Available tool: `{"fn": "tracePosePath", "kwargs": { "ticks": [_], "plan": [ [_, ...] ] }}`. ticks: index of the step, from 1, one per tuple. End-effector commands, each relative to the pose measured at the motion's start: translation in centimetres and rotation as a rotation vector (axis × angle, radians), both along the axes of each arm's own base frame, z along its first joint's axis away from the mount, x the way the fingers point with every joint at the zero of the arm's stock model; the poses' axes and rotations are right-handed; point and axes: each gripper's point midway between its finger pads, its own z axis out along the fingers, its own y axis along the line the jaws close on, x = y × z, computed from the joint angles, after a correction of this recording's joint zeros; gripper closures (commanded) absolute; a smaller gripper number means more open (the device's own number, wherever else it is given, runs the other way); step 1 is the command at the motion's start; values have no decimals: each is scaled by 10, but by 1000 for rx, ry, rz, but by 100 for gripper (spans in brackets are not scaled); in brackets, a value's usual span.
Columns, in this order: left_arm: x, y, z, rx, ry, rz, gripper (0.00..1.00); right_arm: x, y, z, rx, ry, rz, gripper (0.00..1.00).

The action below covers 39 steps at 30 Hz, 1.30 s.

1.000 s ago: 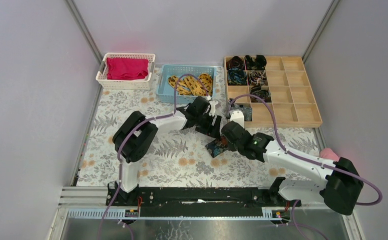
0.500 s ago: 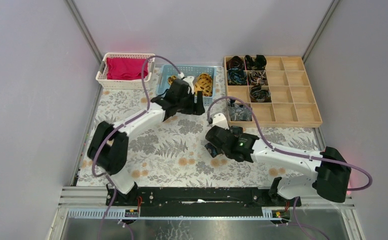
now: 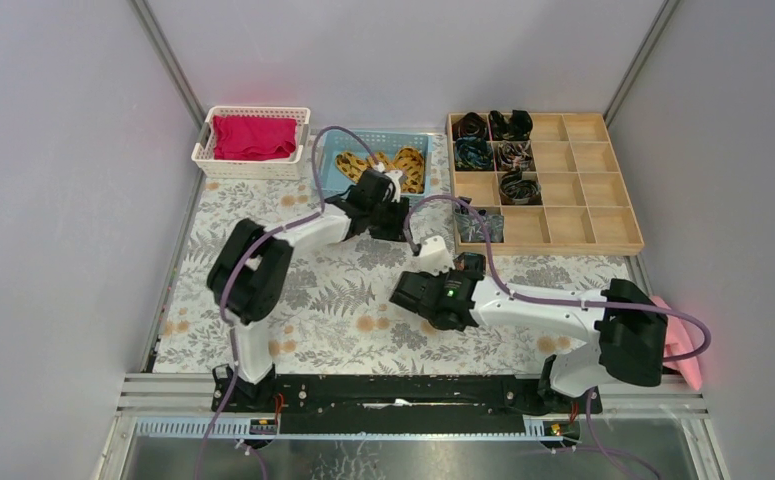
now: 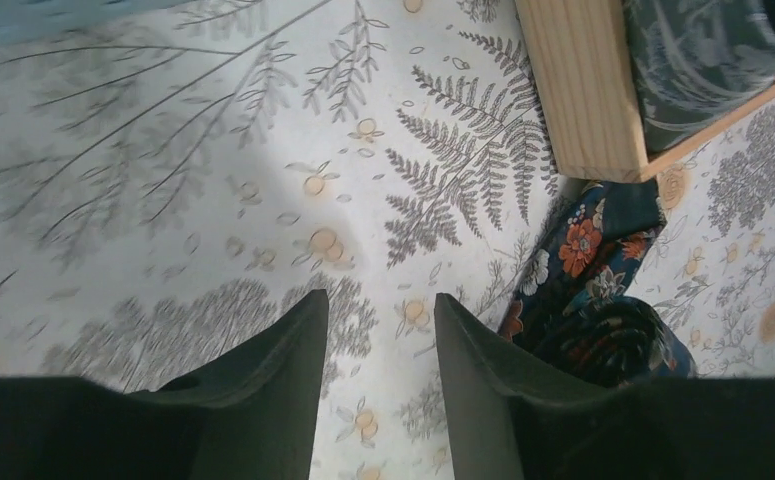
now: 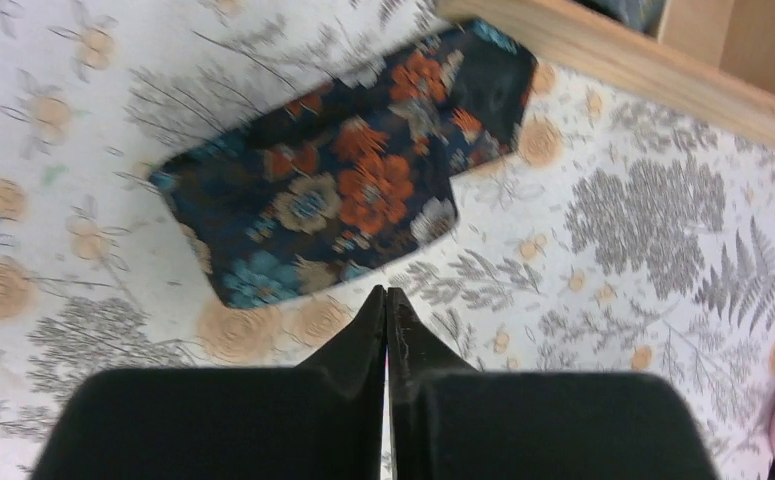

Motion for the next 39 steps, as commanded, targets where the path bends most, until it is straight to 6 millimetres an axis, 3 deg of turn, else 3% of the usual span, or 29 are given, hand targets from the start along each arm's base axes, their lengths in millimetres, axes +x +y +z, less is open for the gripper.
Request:
{"fn": "tracePosePath", "kwargs": {
  "ticks": [1, 7, 11, 16, 23, 33, 39],
  "plan": [
    [6, -34, -14, -79, 41, -160, 52, -15, -39, -6, 20, -19, -148, 100],
    [0, -48, -32, -113, 95, -247, 51, -25, -55, -42, 57, 28, -242, 100],
    [-12, -61, -30, -172, 95, -331, 46, -19, -58, -67, 85, 71, -282, 100],
    [-31, -71, -34, -218, 122, -400, 46, -5, -63, -91, 174, 123, -298, 100],
    [-46, -77, -44, -182, 148, -431, 52, 17, -48, -88, 263, 134, -258, 100],
    [-54, -62, -57, -118, 169, -393, 55, 47, -20, -96, 264, 142, -207, 100],
    [-51, -59, -58, -94, 161, -377, 54, 46, -25, -88, 256, 135, -212, 100]
  ]
}}
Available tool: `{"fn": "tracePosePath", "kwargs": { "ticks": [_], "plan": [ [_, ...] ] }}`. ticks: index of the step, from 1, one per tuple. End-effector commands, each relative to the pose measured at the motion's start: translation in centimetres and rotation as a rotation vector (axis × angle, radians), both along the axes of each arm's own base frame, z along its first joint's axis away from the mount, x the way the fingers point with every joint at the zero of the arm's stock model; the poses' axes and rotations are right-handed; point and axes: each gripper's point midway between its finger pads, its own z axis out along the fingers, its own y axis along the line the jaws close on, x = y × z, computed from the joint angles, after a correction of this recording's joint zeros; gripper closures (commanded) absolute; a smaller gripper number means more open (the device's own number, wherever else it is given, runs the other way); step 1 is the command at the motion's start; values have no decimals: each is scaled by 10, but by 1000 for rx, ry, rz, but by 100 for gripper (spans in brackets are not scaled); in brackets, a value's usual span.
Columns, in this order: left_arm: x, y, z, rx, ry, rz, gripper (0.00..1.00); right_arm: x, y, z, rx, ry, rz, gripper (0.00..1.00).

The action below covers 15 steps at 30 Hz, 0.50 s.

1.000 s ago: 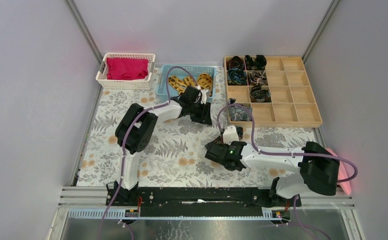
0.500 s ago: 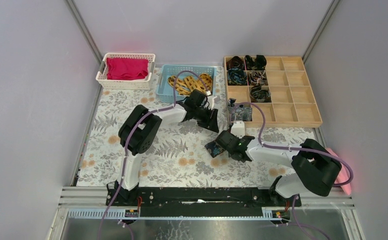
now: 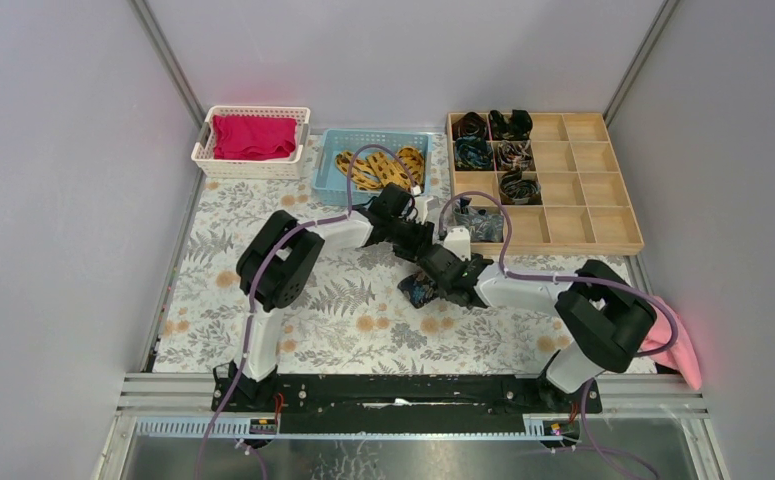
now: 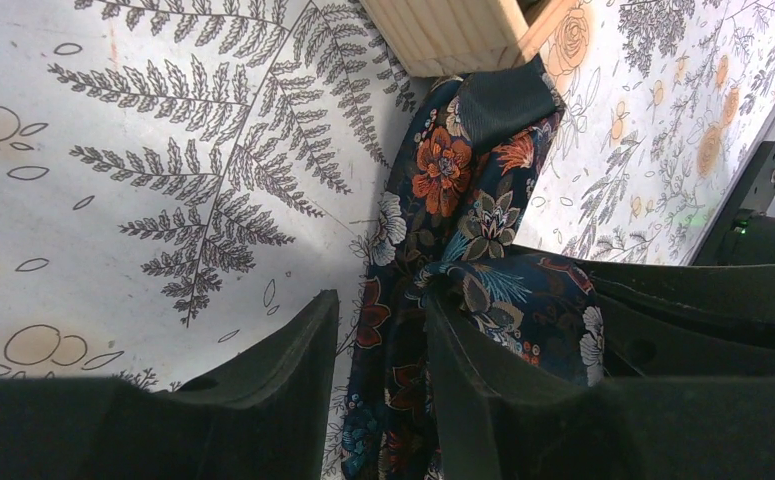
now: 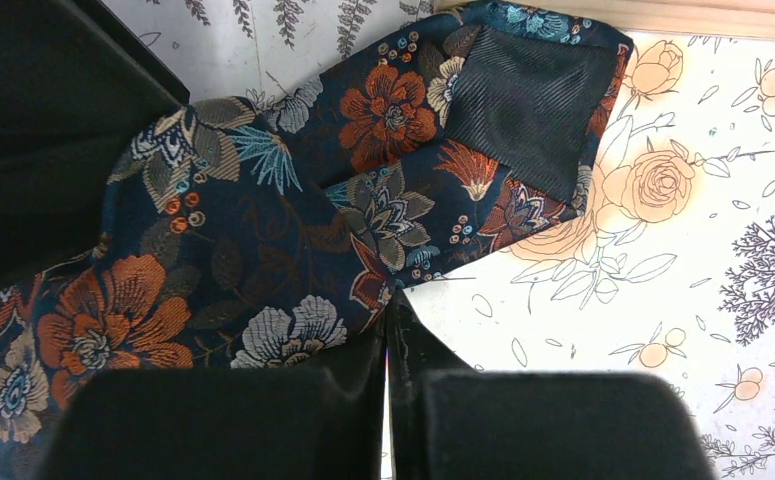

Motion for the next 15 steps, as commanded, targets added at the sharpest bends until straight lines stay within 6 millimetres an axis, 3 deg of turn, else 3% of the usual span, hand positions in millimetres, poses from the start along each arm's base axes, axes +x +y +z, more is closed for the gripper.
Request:
{"fn": "tracePosePath", "kwargs": {
  "ticks": [1, 5, 7, 11, 15],
  "plan": [
    [2, 11, -9, 62, -20, 23, 53, -1, 0, 9, 25, 1, 5, 100],
    [21, 17, -5, 130, -75, 90, 34, -2, -7, 36, 43, -47, -10, 99],
    [38, 22, 6, 165, -134, 130, 24, -3, -11, 51, 67, -78, -13, 92],
    [71, 27, 59, 171, -290, 206, 2, -10, -22, 80, 108, -134, -17, 81],
    [82, 24, 99, 136, -399, 190, 1, -16, -30, 100, 154, -182, -17, 78]
  ]
}}
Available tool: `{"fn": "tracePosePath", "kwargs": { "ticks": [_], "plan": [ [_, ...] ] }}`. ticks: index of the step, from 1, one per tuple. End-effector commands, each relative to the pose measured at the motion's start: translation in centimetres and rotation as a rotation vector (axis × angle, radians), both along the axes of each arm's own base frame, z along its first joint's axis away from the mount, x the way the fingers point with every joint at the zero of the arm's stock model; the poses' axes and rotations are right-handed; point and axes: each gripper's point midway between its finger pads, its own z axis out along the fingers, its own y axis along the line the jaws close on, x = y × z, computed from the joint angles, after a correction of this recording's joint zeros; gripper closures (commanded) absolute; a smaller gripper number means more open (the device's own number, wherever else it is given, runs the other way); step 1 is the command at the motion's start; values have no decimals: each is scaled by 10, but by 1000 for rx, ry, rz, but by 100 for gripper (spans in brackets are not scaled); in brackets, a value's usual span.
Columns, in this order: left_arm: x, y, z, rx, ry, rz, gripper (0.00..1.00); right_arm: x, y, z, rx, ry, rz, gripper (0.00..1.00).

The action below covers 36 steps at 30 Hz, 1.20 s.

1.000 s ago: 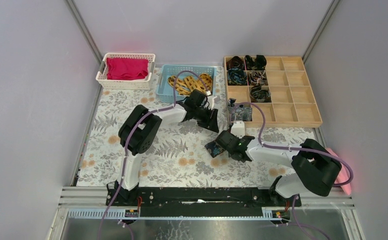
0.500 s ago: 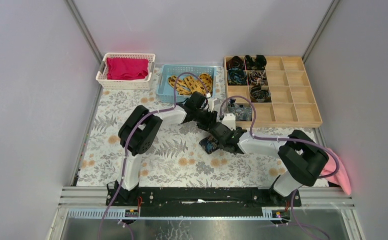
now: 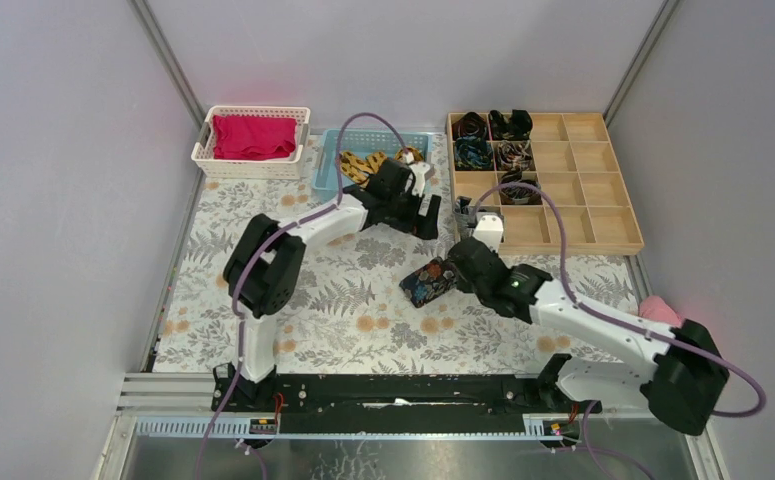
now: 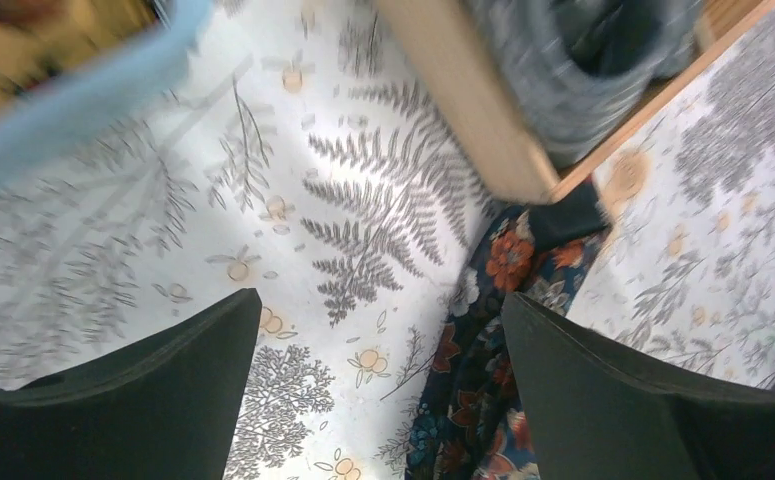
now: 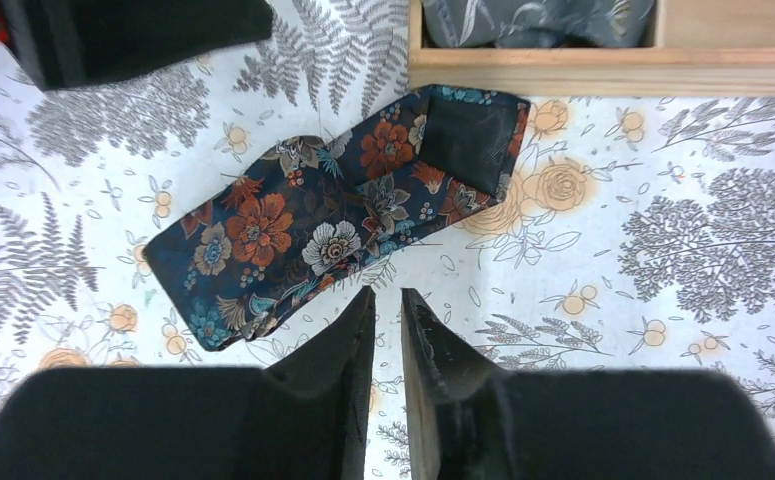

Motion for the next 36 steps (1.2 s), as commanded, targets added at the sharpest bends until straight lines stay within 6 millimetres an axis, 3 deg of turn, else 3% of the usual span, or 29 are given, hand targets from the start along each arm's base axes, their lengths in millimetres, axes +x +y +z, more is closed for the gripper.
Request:
{"fn": "tracePosePath", "kwargs": {
  "ticks": [1, 4, 8, 12, 20, 29, 36],
  "plan": [
    [21, 2, 67, -9, -196, -12, 1, -9, -23, 13, -16, -31, -23, 78],
    [-9, -9, 75, 28, -251, -137, 1, -14, -27, 19, -4, -36, -24, 78],
    [-64, -21, 56, 217, -337, -301, 1, -21, -25, 29, 44, -41, 1, 77],
    [-84, -18, 33, 290, -304, -375, 1, -30, -24, 40, 101, -53, 35, 74],
    [-77, -7, 14, 378, -297, -352, 1, -46, -25, 44, 179, -62, 88, 67],
    [-84, -23, 3, 310, -267, -392, 1, -49, -23, 47, 176, -81, 132, 52],
    [-89, -35, 29, 206, -293, -407, 1, -49, -18, 50, 192, -92, 150, 52]
  ]
}}
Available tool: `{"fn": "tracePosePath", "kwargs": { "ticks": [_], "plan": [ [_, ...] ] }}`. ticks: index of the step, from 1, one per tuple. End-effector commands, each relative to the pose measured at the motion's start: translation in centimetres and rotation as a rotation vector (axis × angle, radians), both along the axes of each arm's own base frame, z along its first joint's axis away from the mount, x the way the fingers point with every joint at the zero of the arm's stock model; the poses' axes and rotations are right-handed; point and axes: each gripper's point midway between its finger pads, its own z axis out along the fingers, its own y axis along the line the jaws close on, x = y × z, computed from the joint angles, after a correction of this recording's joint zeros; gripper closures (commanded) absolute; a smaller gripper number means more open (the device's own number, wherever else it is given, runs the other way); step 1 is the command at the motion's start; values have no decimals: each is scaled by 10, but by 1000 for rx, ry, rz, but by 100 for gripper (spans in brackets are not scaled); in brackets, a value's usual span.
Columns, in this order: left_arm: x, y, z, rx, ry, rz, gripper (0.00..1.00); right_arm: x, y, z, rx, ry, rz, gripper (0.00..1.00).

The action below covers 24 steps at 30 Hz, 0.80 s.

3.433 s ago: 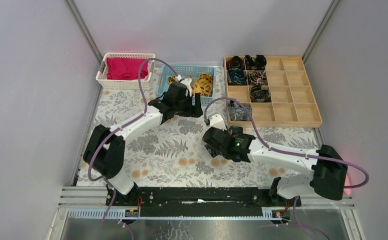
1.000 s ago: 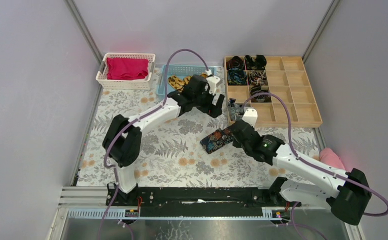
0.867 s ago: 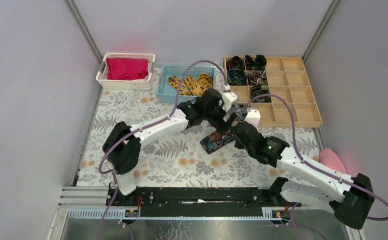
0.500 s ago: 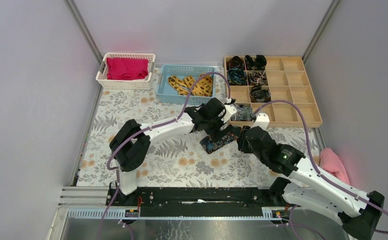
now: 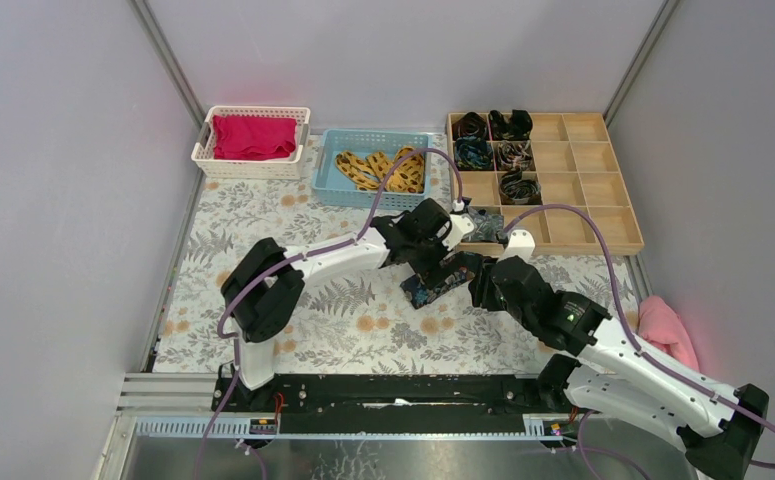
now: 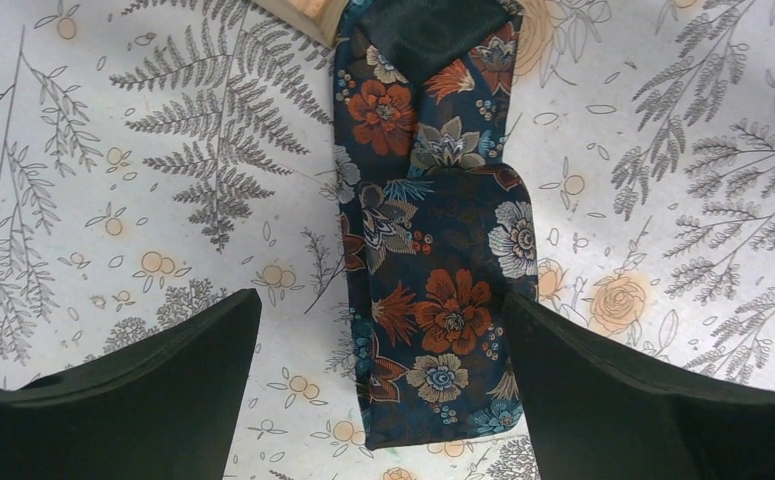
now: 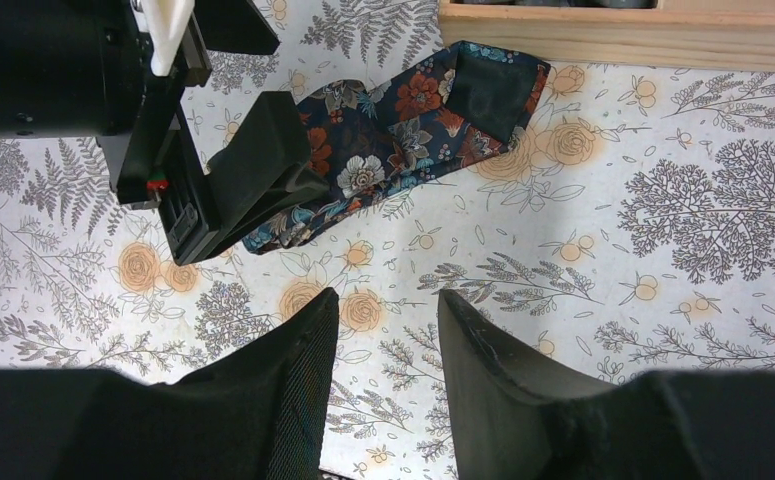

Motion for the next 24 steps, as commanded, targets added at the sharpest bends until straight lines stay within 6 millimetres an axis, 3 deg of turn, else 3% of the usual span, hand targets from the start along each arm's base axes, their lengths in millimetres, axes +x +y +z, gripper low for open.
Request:
{"fn": "tracePosePath", "kwargs": {
  "ticks": [1, 11, 18, 24],
  "plan": [
    [-4, -15, 26, -101, -7, -45, 1, 1, 5, 8, 21, -32, 25, 52],
    [-11, -17, 36, -118, 19, -61, 1, 0, 7, 9, 22, -35, 41, 51],
    [-10, -20, 4, -70, 71, -64, 1, 1, 11, 8, 34, -40, 58, 50],
    [-8, -27, -13, -59, 98, -70, 1, 1, 13, 4, 2, -35, 66, 50]
  ]
}}
